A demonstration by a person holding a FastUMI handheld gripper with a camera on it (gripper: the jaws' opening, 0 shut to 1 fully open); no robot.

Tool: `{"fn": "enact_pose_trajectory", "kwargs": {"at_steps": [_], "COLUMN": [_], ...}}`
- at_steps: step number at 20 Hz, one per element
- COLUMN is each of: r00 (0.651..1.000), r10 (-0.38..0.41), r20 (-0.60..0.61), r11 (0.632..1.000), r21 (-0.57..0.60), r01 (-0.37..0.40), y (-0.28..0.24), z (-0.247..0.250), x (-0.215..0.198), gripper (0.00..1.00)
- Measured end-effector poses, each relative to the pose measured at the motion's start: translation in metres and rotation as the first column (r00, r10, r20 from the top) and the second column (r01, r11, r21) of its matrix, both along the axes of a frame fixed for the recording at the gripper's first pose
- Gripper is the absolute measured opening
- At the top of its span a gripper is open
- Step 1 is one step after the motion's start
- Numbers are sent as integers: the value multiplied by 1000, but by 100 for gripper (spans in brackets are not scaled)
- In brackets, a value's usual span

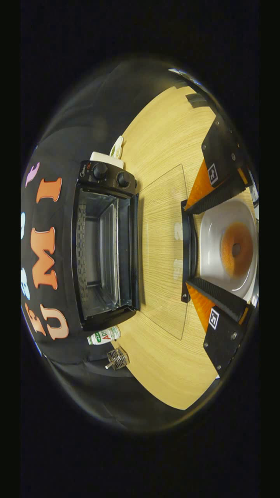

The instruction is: Open the toaster oven, put the food inside, and close the toaster oven door.

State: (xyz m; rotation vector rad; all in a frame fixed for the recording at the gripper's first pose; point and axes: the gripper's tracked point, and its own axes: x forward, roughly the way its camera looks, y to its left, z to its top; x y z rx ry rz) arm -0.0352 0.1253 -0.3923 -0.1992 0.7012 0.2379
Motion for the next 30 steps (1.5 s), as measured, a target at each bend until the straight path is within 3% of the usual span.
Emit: {"fn": "enact_pose_trajectory", "kwargs": {"at_steps": [11, 24, 30], "r00": [1000, 992, 989], "r10": [-12, 20, 1], "r20": [7, -121, -149], "r11": [1000, 999, 999], "r21": [3, -26, -41], "r01": [12, -23, -7], "y": [-29, -24, -30], "z": [28, -12, -22], "x": [-58, -105, -103], "gripper": [98, 99, 87]}}
